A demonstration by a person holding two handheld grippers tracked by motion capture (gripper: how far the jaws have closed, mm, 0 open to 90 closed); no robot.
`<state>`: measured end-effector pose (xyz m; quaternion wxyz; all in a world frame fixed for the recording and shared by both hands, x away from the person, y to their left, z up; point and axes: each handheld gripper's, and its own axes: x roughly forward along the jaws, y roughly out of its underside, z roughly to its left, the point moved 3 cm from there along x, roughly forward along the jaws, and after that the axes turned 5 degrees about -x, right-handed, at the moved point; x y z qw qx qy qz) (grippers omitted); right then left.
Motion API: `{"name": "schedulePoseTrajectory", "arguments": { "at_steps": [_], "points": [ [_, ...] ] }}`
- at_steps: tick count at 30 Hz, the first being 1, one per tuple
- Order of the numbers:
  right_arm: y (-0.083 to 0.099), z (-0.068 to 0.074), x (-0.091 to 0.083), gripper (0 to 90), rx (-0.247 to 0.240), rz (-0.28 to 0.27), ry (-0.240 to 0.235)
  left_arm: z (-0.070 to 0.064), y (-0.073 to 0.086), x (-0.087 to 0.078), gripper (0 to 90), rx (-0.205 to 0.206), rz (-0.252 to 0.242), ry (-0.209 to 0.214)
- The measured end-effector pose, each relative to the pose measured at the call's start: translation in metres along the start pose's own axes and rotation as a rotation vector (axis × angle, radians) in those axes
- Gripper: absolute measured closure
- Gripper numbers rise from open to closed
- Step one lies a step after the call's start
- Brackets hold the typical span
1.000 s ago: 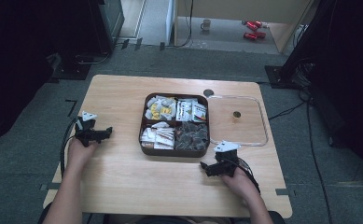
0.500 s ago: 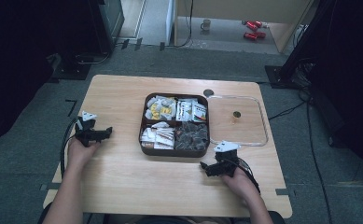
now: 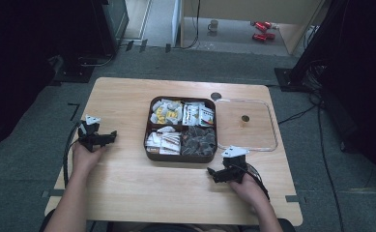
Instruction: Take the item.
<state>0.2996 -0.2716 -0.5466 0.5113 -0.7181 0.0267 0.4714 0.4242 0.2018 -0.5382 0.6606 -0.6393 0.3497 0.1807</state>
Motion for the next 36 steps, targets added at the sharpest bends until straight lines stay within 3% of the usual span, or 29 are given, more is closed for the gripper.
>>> {"name": "schedulePoseTrajectory", "arguments": {
  "at_steps": [6,12,29,36],
  "points": [
    [0.000,0.000,0.000,0.0,0.000,0.000,0.000,-0.001,0.000,0.001,9.1,-0.011,-0.001,-0.010],
    [0.000,0.000,0.000,0.0,0.000,0.000,0.000,-0.002,-0.001,-0.001,9.9,0.006,0.023,0.003],
    [0.000,0.000,0.000,0.0,-0.001,0.000,0.000,-0.010,-0.007,-0.008,30.2,0.069,0.085,0.030],
    [0.000,0.000,0.000,0.0,-0.001,0.000,0.000,-0.015,-0.012,-0.012,31.7,0.091,0.089,0.060]
  ]
}}
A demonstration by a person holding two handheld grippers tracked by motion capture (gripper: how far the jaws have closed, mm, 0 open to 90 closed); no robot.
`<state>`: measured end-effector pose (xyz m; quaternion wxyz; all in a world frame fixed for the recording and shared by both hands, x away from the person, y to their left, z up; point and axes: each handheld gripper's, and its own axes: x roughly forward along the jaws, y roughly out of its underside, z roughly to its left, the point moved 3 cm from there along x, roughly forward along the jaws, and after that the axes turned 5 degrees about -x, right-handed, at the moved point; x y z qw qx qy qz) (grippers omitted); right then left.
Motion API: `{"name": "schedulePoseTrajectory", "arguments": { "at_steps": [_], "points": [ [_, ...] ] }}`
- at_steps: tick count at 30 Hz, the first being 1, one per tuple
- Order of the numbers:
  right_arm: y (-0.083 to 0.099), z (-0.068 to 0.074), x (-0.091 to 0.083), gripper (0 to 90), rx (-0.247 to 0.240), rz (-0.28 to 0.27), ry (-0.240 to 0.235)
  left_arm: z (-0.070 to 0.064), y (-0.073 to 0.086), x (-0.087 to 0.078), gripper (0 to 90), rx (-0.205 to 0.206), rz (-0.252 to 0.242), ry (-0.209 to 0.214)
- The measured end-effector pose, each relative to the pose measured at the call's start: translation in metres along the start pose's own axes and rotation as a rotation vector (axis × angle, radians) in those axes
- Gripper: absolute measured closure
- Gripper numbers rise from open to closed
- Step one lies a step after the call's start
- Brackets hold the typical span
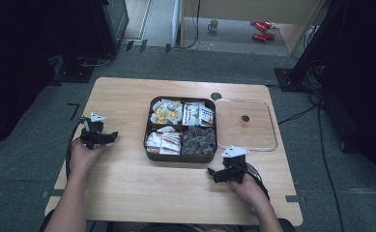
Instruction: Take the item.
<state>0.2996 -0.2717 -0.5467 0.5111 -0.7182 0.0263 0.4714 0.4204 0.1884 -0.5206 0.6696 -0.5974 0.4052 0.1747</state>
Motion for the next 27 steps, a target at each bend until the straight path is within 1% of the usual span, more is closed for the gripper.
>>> {"name": "schedulePoseTrajectory", "arguments": {
  "at_steps": [4,8,10,11,15,16,20,21,25,27],
  "points": [
    [0.000,0.000,0.000,0.0,0.000,0.002,0.000,-0.002,-0.002,-0.002,32.5,0.012,0.004,0.014],
    [0.000,0.000,0.000,0.0,-0.001,0.002,0.000,-0.004,-0.003,-0.004,32.5,0.003,-0.001,0.028],
    [0.000,0.000,0.000,0.0,0.000,0.002,0.000,-0.006,-0.007,-0.005,32.4,-0.005,0.001,0.054],
    [0.000,0.000,0.000,0.0,0.000,0.002,0.000,-0.006,-0.007,-0.006,32.4,-0.004,-0.001,0.058],
    [0.000,0.000,0.000,0.0,-0.001,0.001,0.000,-0.010,-0.010,-0.009,32.3,0.016,-0.011,0.068],
    [0.000,0.000,0.000,0.0,0.000,0.001,0.000,-0.011,-0.010,-0.010,32.0,0.023,-0.016,0.080],
    [0.000,0.000,0.000,0.0,-0.001,0.001,0.000,-0.014,-0.012,-0.012,31.9,0.026,-0.019,0.089],
    [0.000,0.000,0.000,0.0,-0.001,0.001,0.000,-0.015,-0.014,-0.013,32.0,0.023,-0.021,0.101],
    [0.000,0.000,0.000,0.0,-0.001,0.001,0.000,-0.018,-0.016,-0.016,33.9,0.029,-0.027,0.114],
    [0.000,0.000,0.000,0.0,-0.001,0.002,0.000,-0.021,-0.019,-0.019,37.4,0.030,-0.035,0.142]
  ]
}}
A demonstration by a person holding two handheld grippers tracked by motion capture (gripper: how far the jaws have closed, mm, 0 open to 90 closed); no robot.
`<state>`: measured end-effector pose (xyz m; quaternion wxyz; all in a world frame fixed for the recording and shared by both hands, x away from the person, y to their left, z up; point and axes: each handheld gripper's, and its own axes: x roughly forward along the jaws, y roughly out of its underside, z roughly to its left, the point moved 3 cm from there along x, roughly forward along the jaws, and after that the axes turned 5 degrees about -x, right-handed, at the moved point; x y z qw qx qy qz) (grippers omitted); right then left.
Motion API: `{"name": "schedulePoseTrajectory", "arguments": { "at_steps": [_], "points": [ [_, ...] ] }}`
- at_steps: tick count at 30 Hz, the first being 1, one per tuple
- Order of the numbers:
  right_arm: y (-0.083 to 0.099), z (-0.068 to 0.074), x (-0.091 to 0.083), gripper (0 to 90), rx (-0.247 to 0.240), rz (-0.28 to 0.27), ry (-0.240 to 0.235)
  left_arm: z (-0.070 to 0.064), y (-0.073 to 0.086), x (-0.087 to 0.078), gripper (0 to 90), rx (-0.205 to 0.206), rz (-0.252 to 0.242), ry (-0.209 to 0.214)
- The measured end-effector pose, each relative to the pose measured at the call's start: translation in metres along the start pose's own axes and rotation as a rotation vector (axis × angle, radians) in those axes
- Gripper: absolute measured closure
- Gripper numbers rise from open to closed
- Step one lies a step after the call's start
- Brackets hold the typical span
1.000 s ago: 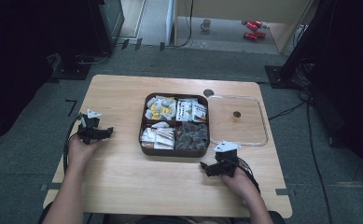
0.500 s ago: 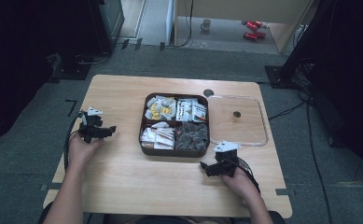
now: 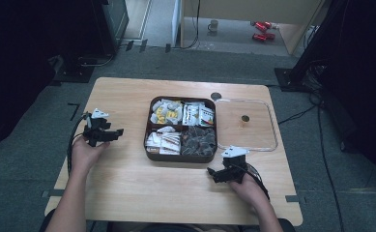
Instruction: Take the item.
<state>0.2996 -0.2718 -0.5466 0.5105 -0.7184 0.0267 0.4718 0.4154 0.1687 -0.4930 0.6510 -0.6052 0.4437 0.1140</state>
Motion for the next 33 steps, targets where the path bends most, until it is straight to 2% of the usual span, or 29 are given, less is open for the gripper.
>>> {"name": "schedulePoseTrajectory", "arguments": {
  "at_steps": [3,12,13,22,33],
  "points": [
    [0.000,0.000,0.000,0.0,0.000,0.000,0.000,-0.003,-0.002,0.000,39.5,-0.006,0.003,0.020],
    [0.000,0.000,0.000,0.0,0.000,0.000,0.000,-0.012,-0.008,-0.004,42.6,0.021,-0.003,0.056],
    [0.000,0.000,0.000,0.0,0.000,0.000,0.000,-0.014,-0.010,-0.006,43.4,0.034,-0.004,0.059],
    [-0.001,0.000,0.001,0.0,0.002,0.000,0.002,-0.028,-0.019,-0.009,48.4,0.071,-0.019,0.099],
    [-0.001,0.001,0.001,0.0,0.012,-0.001,0.011,-0.054,-0.033,-0.001,50.4,0.143,-0.022,0.143]
  ]
}}
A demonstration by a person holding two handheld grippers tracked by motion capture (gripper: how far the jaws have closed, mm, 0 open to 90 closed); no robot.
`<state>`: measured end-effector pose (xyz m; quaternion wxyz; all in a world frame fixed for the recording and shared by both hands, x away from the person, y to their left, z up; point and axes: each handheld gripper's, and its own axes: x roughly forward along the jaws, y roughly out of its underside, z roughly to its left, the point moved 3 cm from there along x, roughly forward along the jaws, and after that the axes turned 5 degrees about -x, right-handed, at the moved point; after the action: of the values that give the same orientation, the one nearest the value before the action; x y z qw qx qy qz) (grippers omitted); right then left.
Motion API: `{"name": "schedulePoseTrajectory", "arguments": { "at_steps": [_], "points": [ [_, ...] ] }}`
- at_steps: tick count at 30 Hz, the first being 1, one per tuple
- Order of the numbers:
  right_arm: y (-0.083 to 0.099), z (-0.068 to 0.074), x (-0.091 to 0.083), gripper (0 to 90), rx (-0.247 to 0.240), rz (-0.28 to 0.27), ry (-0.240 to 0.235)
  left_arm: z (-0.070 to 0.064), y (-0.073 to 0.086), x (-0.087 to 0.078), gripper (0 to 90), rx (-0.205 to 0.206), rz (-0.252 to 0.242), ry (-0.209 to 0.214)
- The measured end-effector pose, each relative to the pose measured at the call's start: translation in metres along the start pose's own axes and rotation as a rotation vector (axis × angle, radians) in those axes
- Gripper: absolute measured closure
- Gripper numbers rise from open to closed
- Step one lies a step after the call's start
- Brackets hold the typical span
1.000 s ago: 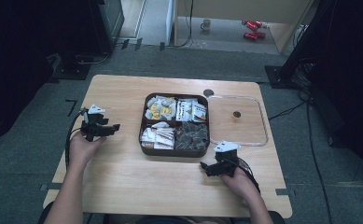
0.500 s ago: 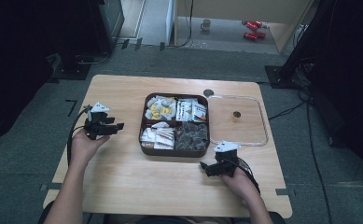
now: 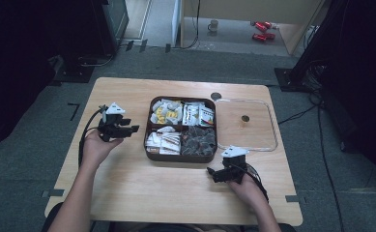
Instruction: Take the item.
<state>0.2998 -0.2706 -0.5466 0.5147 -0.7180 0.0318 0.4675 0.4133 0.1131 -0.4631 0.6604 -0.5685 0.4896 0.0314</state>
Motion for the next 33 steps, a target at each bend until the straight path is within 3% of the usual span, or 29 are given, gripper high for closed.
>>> {"name": "schedulePoseTrajectory", "arguments": {
  "at_steps": [9,15,26,33],
  "points": [
    [0.001,0.001,-0.001,0.0,0.000,-0.002,0.002,-0.015,-0.011,0.005,50.2,0.007,-0.006,0.027],
    [0.001,0.001,-0.001,0.0,0.000,-0.002,0.002,-0.025,-0.016,0.009,50.6,0.035,-0.006,0.048],
    [0.001,0.001,-0.001,0.0,0.000,-0.002,0.002,-0.036,-0.020,0.015,52.6,0.062,-0.023,0.054],
    [0.001,0.001,-0.001,0.0,0.000,-0.001,0.002,-0.046,-0.021,0.026,55.1,0.087,0.007,0.085]
  ]
}}
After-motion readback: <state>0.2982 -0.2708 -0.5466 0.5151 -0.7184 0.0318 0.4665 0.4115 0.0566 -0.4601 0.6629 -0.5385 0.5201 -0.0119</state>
